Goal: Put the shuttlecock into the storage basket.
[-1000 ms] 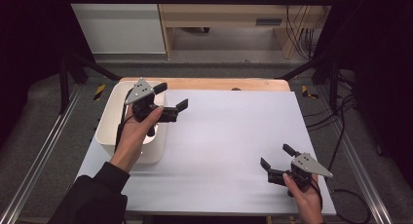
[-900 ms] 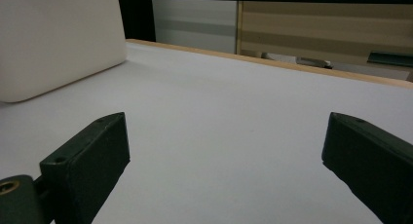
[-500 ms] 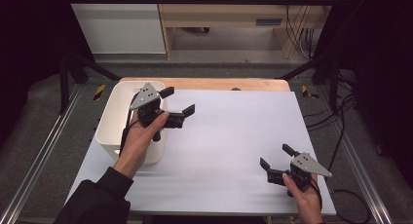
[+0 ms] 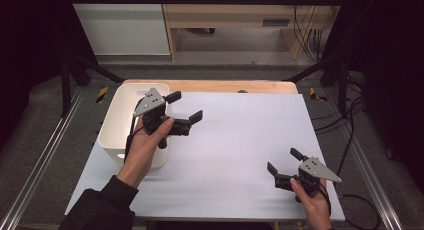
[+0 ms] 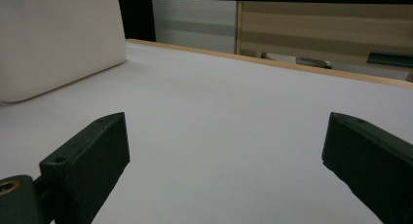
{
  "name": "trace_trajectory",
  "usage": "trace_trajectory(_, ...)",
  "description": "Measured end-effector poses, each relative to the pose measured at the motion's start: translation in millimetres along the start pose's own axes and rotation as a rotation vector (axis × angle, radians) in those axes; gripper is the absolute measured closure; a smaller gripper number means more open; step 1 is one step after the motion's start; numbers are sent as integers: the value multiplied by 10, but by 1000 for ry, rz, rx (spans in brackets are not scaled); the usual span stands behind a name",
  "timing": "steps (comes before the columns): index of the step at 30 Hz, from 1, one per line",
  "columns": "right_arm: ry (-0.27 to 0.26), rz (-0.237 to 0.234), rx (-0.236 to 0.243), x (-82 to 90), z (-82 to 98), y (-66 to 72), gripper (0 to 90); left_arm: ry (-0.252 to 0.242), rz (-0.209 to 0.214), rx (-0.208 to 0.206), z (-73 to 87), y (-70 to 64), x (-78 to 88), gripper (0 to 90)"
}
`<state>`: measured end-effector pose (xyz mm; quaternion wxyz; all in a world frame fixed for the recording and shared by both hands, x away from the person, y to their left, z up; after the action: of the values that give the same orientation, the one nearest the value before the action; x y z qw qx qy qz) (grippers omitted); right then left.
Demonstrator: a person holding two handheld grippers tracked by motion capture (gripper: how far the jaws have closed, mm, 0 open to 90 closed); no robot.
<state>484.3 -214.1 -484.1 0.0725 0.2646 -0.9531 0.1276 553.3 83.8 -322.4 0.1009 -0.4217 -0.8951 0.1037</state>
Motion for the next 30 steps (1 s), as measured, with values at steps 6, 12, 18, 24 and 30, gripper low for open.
trace_trajectory(6,1,0,1,-1,4,-1,35,-24,-24,-20,-74,-25,186,13)
trace_trajectory(12,0,-1,6,0,4,-1,35,-42,-37,-43,-90,-70,380,14)
trace_trajectory(18,-3,-4,3,11,-5,2,36,-50,-51,-68,-51,-122,567,13)
trace_trajectory(24,-5,-9,10,11,-2,-3,41,-58,-77,-111,46,-180,824,13)
trace_trajectory(30,-1,-14,17,8,0,9,41,-94,-79,-105,142,-243,1058,16)
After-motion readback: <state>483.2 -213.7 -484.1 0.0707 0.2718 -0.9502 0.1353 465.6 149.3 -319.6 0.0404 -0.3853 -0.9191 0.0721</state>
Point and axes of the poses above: each handheld gripper's, and its own axes: x roughly backward along the jaws, z roughly out of its underside, y roughly to its left, the point moved 9 cm from there along -x, roughly forward along the jaws, and after that the axes turned 13 degrees about x, right-handed, at the moved point
